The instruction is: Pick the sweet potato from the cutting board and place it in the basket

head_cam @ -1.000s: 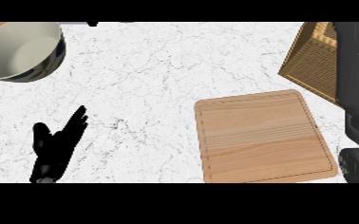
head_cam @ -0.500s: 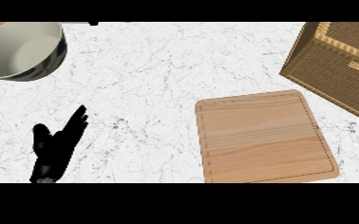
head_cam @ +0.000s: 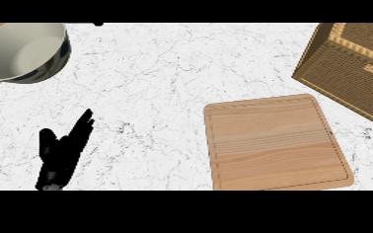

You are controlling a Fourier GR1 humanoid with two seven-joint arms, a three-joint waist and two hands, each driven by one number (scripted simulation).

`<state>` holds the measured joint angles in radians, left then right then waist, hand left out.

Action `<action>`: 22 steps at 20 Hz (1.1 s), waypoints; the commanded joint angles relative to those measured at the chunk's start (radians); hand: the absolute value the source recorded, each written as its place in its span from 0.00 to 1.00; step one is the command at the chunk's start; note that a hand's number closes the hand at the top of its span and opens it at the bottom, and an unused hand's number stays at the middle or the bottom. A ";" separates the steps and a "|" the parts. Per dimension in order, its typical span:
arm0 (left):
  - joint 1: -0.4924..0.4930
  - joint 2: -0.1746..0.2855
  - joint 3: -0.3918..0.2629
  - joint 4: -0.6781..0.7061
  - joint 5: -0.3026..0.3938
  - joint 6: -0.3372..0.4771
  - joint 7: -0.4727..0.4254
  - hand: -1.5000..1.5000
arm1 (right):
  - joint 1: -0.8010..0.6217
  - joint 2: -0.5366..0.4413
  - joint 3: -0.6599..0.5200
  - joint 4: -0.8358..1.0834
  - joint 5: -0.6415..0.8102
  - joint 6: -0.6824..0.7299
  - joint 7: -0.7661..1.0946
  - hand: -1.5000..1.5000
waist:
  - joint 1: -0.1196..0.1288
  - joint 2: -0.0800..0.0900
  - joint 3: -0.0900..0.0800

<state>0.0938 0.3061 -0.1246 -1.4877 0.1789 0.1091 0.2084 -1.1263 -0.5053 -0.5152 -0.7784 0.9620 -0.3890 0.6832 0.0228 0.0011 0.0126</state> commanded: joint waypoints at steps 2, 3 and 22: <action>0.026 0.015 0.003 0.034 0.007 -0.013 0.088 0.50 | 0.057 0.005 -0.077 0.043 -0.114 -0.089 -0.136 1.00 | -0.004 0.006 -0.011; 0.039 0.000 0.000 0.067 -0.007 -0.007 0.046 0.50 | 0.083 0.006 -0.090 0.056 -0.128 -0.103 -0.155 1.00 | -0.006 0.007 -0.011; -0.002 -0.010 0.040 0.112 -0.011 -0.043 0.037 0.50 | 0.188 -0.148 -0.027 0.237 -0.069 -0.091 -0.260 0.00 | -0.013 0.004 -0.012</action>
<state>0.0942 0.2918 -0.1011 -1.4776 0.1593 0.0905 0.2215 -0.9506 -0.6385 -0.5438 -0.5452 0.9093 -0.4781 0.4591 0.0142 -0.0051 0.0131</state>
